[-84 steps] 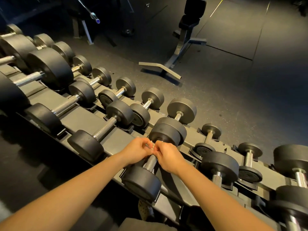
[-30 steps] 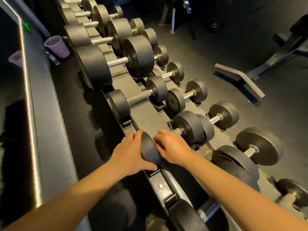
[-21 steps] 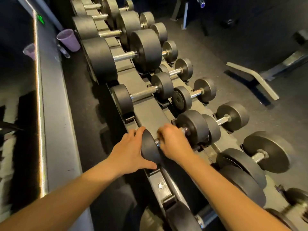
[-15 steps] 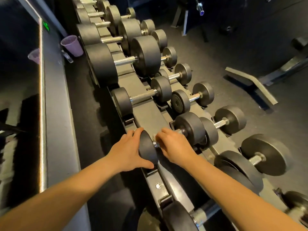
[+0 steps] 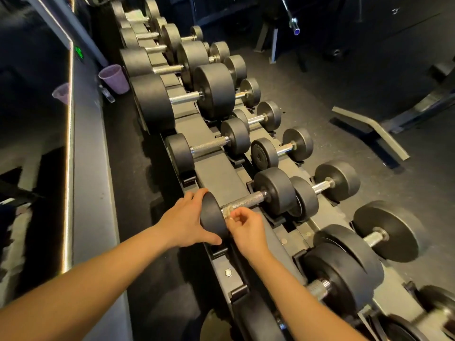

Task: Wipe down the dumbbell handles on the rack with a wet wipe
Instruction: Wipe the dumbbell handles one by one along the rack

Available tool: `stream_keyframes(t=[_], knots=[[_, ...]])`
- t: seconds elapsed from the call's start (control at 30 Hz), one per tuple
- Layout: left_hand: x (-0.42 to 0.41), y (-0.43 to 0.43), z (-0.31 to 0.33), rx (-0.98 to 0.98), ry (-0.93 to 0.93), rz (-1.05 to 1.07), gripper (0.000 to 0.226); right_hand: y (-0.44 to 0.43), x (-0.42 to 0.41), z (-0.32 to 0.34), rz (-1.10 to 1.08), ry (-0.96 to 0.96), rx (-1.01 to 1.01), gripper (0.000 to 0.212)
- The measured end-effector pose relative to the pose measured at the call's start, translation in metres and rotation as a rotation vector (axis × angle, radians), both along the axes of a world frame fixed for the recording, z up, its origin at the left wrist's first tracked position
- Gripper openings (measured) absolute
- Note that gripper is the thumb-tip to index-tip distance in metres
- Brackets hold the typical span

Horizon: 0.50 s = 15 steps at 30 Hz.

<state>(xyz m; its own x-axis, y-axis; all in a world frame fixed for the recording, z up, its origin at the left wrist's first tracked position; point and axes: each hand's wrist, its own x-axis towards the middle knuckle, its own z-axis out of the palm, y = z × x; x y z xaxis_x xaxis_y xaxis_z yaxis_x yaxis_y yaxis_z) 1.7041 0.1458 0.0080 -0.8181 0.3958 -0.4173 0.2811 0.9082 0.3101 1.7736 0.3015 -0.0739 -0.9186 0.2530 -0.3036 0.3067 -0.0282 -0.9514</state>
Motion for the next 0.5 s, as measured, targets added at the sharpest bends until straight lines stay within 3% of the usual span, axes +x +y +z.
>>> stream_keyframes(t=[0.1, 0.13, 0.2, 0.23, 0.3, 0.4, 0.5], knots=[[-0.001, -0.001, -0.001, -0.005, -0.016, 0.003, 0.130, 0.013, -0.001, -0.004, -0.027, -0.055, 0.162, 0.021], [-0.002, -0.002, -0.001, -0.001, -0.020, 0.002, 0.130, 0.016, -0.002, -0.005, -0.120, -0.096, 0.095, 0.021], [-0.001, -0.002, -0.001, 0.012, -0.020, 0.003, 0.131, 0.016, -0.009, 0.000, -0.253, -0.234, -0.237, 0.017], [-0.002, -0.002, -0.002, 0.012, -0.016, 0.004, 0.131, 0.015, -0.013, 0.005, -0.259, -0.300, -0.379, 0.013], [-0.002, -0.002, -0.003, 0.002, -0.017, 0.008, 0.132, 0.011, -0.018, 0.015, -0.179, -0.403, -0.472, 0.007], [-0.002, -0.002, -0.003, 0.009, -0.007, 0.011, 0.132, 0.011, -0.016, 0.022, -0.009, -0.410, -0.388, 0.010], [-0.002, -0.002, -0.004, 0.013, -0.009, 0.001, 0.129, 0.017, -0.014, 0.026, 0.101, -0.285, -0.063, 0.011]])
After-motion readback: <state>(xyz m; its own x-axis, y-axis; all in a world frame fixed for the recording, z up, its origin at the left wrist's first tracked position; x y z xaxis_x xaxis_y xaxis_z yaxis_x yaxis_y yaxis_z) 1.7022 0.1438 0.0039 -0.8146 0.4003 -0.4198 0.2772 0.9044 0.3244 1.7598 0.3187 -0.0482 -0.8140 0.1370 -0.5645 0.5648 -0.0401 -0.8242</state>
